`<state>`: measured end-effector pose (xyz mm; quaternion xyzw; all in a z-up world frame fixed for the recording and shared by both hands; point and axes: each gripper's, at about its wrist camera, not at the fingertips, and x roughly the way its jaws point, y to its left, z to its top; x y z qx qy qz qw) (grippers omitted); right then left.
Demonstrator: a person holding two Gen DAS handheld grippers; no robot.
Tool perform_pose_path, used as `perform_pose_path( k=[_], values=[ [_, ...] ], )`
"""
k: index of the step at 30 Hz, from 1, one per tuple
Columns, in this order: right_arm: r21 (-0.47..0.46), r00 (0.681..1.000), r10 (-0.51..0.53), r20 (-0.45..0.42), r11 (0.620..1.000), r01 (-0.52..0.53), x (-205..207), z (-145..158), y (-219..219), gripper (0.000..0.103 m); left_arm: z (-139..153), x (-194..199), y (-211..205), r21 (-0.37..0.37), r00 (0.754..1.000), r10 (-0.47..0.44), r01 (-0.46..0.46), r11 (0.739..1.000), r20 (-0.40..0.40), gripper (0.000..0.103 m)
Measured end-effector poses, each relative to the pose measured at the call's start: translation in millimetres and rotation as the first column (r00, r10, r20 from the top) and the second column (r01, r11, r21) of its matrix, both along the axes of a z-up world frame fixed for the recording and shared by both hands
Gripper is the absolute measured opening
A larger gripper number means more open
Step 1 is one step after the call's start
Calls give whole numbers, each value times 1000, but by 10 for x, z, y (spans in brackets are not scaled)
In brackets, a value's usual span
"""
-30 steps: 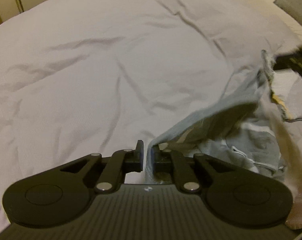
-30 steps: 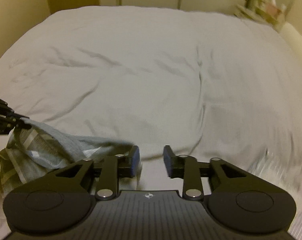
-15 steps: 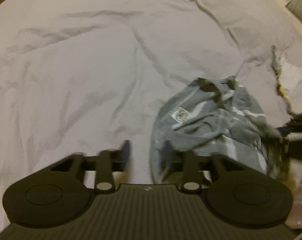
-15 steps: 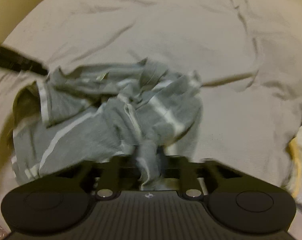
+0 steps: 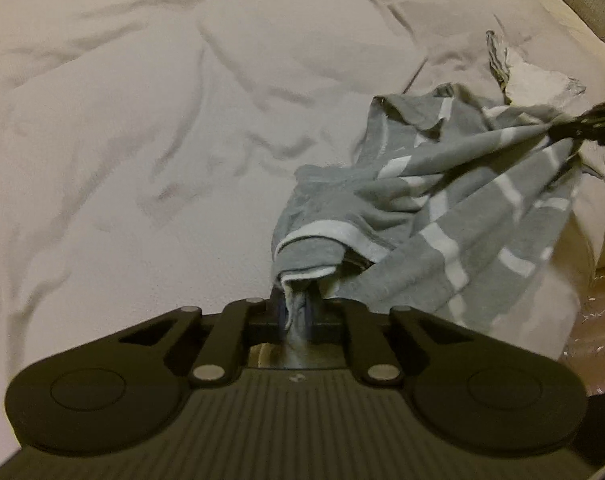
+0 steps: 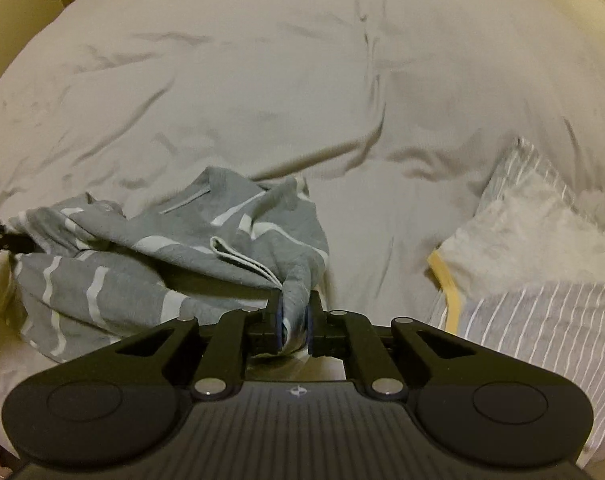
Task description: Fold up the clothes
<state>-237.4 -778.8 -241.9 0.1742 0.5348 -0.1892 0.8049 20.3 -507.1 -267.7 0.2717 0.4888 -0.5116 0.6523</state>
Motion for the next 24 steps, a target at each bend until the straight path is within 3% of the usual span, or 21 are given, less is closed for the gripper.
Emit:
perform_pose_path(
  k=[3,10,14,16,18,19,21,23,24],
  values=[
    [76,996,-92,10,993,91,-171,-28,-15,8,116,-66,185,-14,999,34,-34,999,3,6],
    [-21,992,-111,-56,994,110,-537,-11,-13,0,180,-107,658,15,994,108,-109,994,21,4],
    [14,990,-128,-65,992,129,-696,-26,-65,3,250,-67,876,39,990,137,-137,990,23,0],
    [29,995,-94,-21,995,94,-617,-13,9,13,289,-68,881,29,990,141,-142,989,29,0],
    [26,1000,-22,21,999,21,-468,-6,140,45,324,-122,820,25,992,114,-115,993,62,0],
    [11,999,36,35,999,-36,-370,-12,229,47,342,-174,768,19,993,85,-87,996,87,1],
    [-41,985,172,32,984,-171,-151,-69,424,47,377,-302,661,-2,990,27,-27,1000,141,11],
    [-107,960,280,4,955,-278,23,-165,563,47,385,-469,543,-17,981,-29,33,999,194,62],
    [-126,952,307,-14,944,-306,95,-227,586,47,369,-549,493,-18,973,-59,64,998,225,65]
  ],
)
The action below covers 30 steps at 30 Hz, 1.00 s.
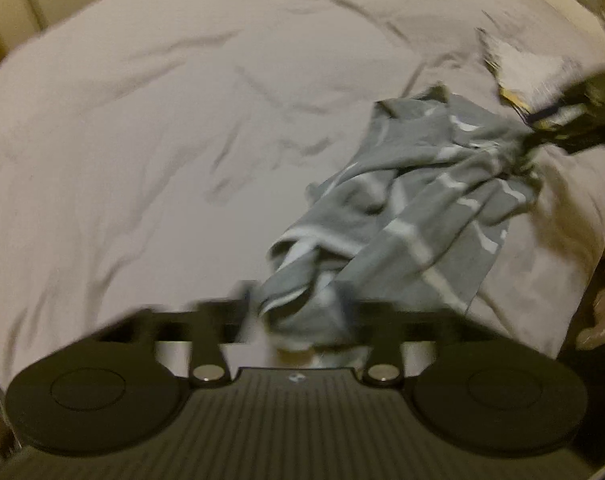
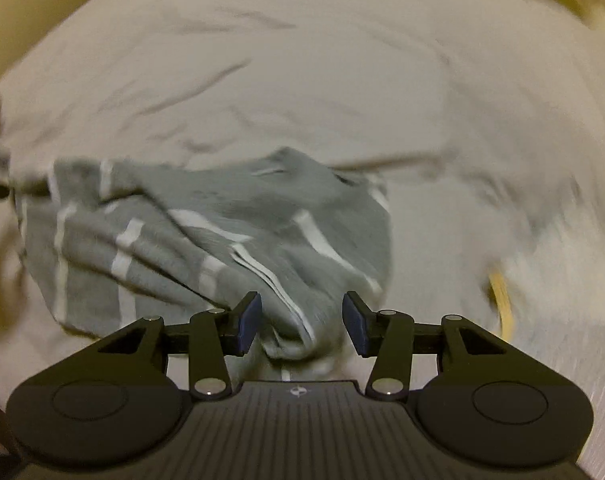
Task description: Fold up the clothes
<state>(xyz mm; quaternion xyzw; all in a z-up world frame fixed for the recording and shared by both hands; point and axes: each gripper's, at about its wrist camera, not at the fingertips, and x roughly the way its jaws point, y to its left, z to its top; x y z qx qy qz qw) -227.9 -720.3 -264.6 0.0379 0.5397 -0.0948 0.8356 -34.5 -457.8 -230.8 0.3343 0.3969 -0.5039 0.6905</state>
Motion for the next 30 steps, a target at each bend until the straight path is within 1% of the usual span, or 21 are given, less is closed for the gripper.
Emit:
perform_pose_path(
  k=[2,3,4,5,6,7,8,10,12,14,16,19,22,26,28,30],
  values=[
    [-12,999,2,-40,1000,-3,117,-135,-49,44,-68,-126,-119,10,997,-54,53,999,55,64],
    [-9,998,-2,-58,1000,2,151,-193,-96,42,-120,-155,-184,21,996,-63,61,998,65,63],
    [-13,997,-1,-78,1000,0,170,-242,-144,37,-180,-174,-244,36,995,-69,67,997,72,59],
    [-16,996,7,-92,1000,-9,182,-272,-170,21,-256,-175,-295,56,995,-70,66,996,72,49],
    [-14,995,19,-100,1000,-20,175,-278,-203,3,-332,-177,-346,76,995,-71,65,995,71,41],
    [-4,995,21,-97,1000,-21,145,-246,-236,3,-412,-178,-391,99,996,-71,65,993,61,18],
    [8,995,21,-93,1000,-20,113,-208,-270,2,-473,-189,-412,123,997,-71,66,990,38,2],
    [45,998,-20,-67,999,23,-23,-40,-348,2,-486,-264,-395,143,996,-82,78,987,19,2],
    [86,997,-65,-41,994,69,-164,134,-426,2,-365,-382,-306,124,996,-89,88,988,-3,2],
    [101,993,-111,-38,988,114,-309,258,-470,1,-238,-506,-190,102,995,-87,91,991,-47,2],
    [122,982,-181,-45,975,186,-473,321,-532,0,-153,-670,-73,95,992,-99,106,990,-82,2],
    [135,958,-282,-59,948,287,-741,371,-583,0,-122,-943,110,100,982,-132,146,984,-134,1],
    [113,914,-391,-107,908,402,-1050,331,-634,0,-172,-1163,333,109,970,-150,173,979,-191,1],
    [4,876,-440,-200,893,450,-1334,193,-576,0,-227,-1292,636,134,959,-141,178,975,-246,1],
    [-47,859,-463,-218,884,464,-1411,200,-506,0,-226,-1277,782,148,952,-133,178,973,-274,2],
    [-87,848,-478,-228,877,472,-1463,217,-451,1,-183,-1225,919,143,952,-133,177,974,-274,5]
  ],
)
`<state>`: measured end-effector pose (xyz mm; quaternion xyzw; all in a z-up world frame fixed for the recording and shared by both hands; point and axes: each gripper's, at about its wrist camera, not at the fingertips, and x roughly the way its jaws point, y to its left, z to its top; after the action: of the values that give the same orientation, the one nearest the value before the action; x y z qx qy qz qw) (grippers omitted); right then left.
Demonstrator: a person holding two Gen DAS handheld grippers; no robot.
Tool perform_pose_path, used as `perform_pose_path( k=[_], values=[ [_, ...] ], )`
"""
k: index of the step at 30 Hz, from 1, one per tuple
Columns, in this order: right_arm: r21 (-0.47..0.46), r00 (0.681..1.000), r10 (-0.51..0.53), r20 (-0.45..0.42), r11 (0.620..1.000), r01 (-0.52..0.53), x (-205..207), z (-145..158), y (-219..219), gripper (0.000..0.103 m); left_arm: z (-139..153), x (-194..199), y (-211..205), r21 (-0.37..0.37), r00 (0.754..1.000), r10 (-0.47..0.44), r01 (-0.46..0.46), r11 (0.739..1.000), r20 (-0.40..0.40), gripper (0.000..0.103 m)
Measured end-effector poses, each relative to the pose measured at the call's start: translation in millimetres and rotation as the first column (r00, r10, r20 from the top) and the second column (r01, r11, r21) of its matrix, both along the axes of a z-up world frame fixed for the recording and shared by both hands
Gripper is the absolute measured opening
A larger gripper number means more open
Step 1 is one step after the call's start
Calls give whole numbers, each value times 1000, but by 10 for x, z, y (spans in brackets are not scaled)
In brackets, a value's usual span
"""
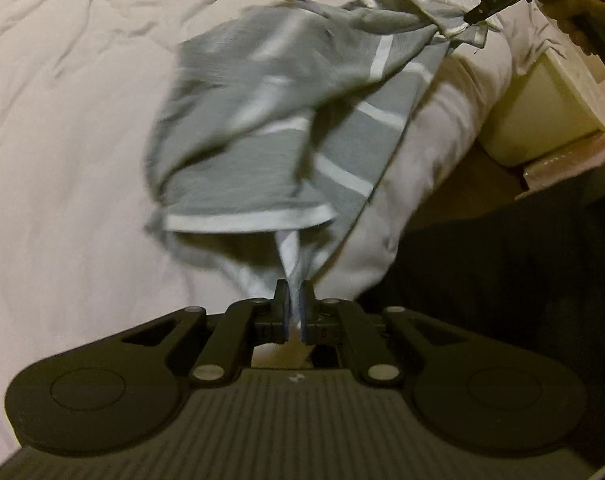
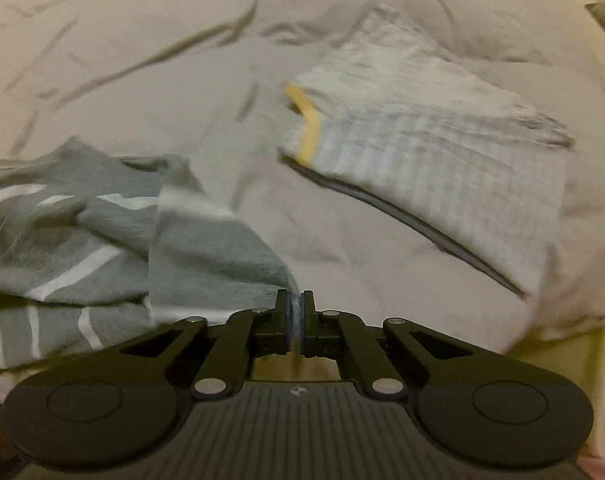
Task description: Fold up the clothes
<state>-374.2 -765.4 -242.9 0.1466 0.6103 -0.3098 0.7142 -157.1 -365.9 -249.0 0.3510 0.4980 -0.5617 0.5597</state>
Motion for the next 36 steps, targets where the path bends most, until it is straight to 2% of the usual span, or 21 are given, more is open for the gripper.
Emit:
perform_pose_path(
  k=[2,4,5,7,8,9,10,12,15,18,19,20,22,23,24,25,26,27,30,33,36],
  values=[
    [-21,1000,-6,-2,1000,6,0,42,57,2,81,112,112,-32,1000,25,-25,999,5,11],
    [-24,999,14,34,1000,-13,53,148,98,9,155,205,114,-73,997,77,-76,994,17,19],
    [-24,997,36,69,999,-34,102,217,136,15,192,263,103,-94,994,104,-101,990,21,20],
    [-15,985,99,139,995,-98,223,322,218,19,203,372,27,-125,989,143,-136,983,45,23],
    [-5,975,140,173,990,-141,294,350,260,27,188,423,-28,-137,986,154,-144,980,66,29],
    [3,961,180,208,983,-184,366,378,301,42,161,457,-92,-145,985,151,-138,980,84,30],
    [15,946,233,226,970,-243,472,374,345,49,117,485,-183,-153,985,136,-120,981,101,31],
    [37,903,347,254,929,-367,708,300,395,53,19,530,-374,-165,986,100,-77,983,136,36],
    [14,810,526,259,836,-548,1067,128,383,53,-191,569,-676,-138,987,0,22,990,159,36],
    [35,721,651,237,736,-676,1377,-98,280,53,-368,600,-884,-108,982,-78,97,989,171,34],
    [61,689,690,222,696,-716,1485,-181,258,53,-415,606,-928,-97,981,-101,118,988,165,29],
    [84,645,737,201,643,-761,1567,-279,235,53,-452,618,-963,-90,981,-123,137,986,152,18],
    [137,543,828,142,526,-839,1665,-486,212,53,-479,628,-1003,-83,980,-151,162,983,132,7],
    [162,505,855,119,485,-859,1686,-563,206,50,-467,628,-1002,-85,978,-156,168,982,135,5],
    [186,467,878,99,445,-876,1705,-636,200,43,-456,628,-1002,-87,977,-161,174,981,138,5],
    [203,457,885,87,433,-878,1715,-674,179,36,-437,630,-1000,-90,977,-161,175,980,141,5],
    [207,474,877,86,449,-869,1724,-650,142,7,-398,638,-988,-97,978,-152,166,981,142,4],
    [209,493,866,86,468,-858,1733,-617,103,0,-347,648,-963,-103,979,-141,157,982,144,4],
    [163,585,798,147,563,-810,1669,-282,-43,0,-110,684,-880,-140,984,-90,111,984,152,4],
    [61,646,737,197,648,-759,1526,189,-59,0,192,756,-797,-201,985,-12,47,978,169,4],
    [-71,699,673,244,731,-679,1333,661,-42,0,505,858,-708,-265,976,58,0,964,211,4]
  ],
)
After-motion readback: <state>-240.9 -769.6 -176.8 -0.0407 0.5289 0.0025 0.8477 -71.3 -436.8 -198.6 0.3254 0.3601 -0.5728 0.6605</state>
